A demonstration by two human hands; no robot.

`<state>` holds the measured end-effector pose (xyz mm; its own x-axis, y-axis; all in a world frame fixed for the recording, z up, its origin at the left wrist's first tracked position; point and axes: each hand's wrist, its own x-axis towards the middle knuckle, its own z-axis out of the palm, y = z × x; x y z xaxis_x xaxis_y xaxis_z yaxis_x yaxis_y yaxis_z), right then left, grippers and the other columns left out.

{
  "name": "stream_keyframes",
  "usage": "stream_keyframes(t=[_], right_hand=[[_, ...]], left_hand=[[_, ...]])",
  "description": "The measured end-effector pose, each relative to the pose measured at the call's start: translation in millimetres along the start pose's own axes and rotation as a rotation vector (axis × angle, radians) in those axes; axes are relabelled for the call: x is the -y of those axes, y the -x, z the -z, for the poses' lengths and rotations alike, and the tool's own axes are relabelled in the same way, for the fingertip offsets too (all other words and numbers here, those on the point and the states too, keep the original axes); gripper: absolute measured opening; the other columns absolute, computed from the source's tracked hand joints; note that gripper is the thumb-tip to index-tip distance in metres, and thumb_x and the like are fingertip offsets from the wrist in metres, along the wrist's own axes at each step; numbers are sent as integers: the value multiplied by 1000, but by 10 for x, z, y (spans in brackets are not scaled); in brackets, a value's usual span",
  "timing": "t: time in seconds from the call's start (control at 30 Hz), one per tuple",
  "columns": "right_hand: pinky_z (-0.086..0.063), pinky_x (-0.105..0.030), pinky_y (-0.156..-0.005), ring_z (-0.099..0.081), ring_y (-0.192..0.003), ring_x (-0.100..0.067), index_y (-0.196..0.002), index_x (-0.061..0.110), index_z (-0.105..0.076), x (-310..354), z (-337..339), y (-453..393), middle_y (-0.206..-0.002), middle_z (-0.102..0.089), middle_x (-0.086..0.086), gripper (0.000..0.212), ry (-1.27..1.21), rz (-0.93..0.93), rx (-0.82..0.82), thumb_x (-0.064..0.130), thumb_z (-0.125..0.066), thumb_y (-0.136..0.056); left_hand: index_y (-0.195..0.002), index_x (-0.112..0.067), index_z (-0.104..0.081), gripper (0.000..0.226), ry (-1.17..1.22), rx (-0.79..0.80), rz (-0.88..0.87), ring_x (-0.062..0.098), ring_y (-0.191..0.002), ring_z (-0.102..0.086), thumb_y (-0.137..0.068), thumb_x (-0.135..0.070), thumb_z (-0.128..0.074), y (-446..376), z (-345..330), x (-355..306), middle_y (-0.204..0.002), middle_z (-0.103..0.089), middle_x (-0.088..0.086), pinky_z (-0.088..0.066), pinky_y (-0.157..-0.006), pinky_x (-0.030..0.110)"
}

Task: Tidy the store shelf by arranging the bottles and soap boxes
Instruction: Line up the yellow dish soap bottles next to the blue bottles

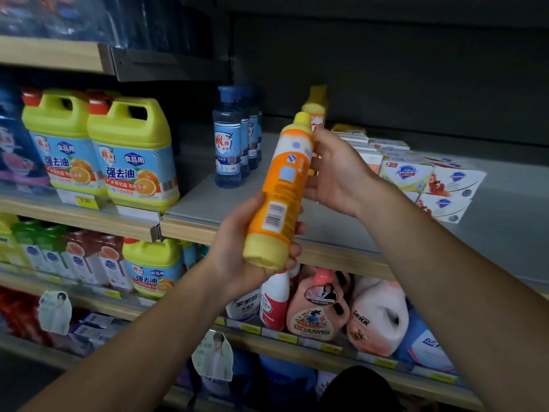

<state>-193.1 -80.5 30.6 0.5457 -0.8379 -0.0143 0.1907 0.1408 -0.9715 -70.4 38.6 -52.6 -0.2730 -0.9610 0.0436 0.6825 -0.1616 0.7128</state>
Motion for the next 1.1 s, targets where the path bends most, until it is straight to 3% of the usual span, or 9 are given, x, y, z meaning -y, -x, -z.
stream_keyframes(t=[0.13,0.2,0.3,0.43,0.5,0.57,0.73,0.9,1.1], right_hand=[[-49,-50,-93,-59,-103,-32,-138,7,-49,-114,8,-25,-116,-59,-18,54,-151,4,55,44,-44,-99],[-58,-44,-75,-67,-92,-28,-128,9,-56,-86,15,-31,-103,-69,-13,46,-94,60,-2,44,-49,-99],[-58,-36,-56,-74,-76,-18,-110,22,-59,-12,-3,-2,-88,-75,-2,33,284,178,-174,49,-61,-91],[-61,-41,-65,-68,-88,-18,-110,31,-47,-20,-76,4,-103,-64,3,50,722,309,-323,67,-60,-78],[-60,-43,-73,-68,-91,-19,-112,32,-50,-27,-73,-10,-104,-65,2,49,731,281,-275,70,-54,-80],[-59,-44,-77,-71,-91,-22,-114,29,-55,-13,-48,-37,-105,-69,-3,42,478,125,-156,63,-51,-89],[-57,-37,-64,-71,-78,-24,-130,11,-55,-127,94,-52,-102,-68,-13,46,-41,-72,51,43,-51,-97],[-58,-36,-57,-74,-70,-21,-111,14,-61,-221,87,-102,-90,-74,-10,39,172,-70,-144,48,-61,-92],[-58,-34,-52,-74,-66,-19,-114,17,-58,-274,125,-162,-91,-74,-8,44,470,-71,-211,53,-61,-89]], left_hand=[[-131,3,-54,76,229,216,146,24,-62,-65,-86,-58,-46,53,19,24,-101,-67,19,-57,-55,30],[-131,-1,-57,74,144,168,143,31,-67,-67,-85,-59,-46,50,-3,23,-107,-67,22,-58,-59,35],[-120,-17,-60,62,-367,-235,-37,30,-79,-71,-79,-64,-53,-29,-52,50,-107,-70,15,-58,-67,41],[-94,-41,-53,20,-1008,-648,-353,7,-79,-66,-88,-60,-52,-97,-105,183,-93,-66,-6,-56,-67,31],[-99,-39,-55,19,-860,-621,-329,17,-81,-68,-91,-56,-50,-102,-121,211,-96,-68,0,-58,-66,37],[-110,-20,-60,40,-408,-437,-165,30,-70,-69,-89,-53,-53,-70,-142,178,-95,-69,14,-57,-58,40],[-106,4,-69,67,239,-32,127,22,-51,-59,-83,-55,-48,48,-174,80,-82,-64,14,-53,-47,28],[-115,3,-64,71,163,-74,176,26,-55,-64,-83,-58,-46,38,-240,75,-85,-68,19,-56,-49,32],[-117,-4,-57,60,-6,-293,118,31,-63,-66,-76,-47,-65,11,-302,115,-91,-68,23,-57,-59,38]])
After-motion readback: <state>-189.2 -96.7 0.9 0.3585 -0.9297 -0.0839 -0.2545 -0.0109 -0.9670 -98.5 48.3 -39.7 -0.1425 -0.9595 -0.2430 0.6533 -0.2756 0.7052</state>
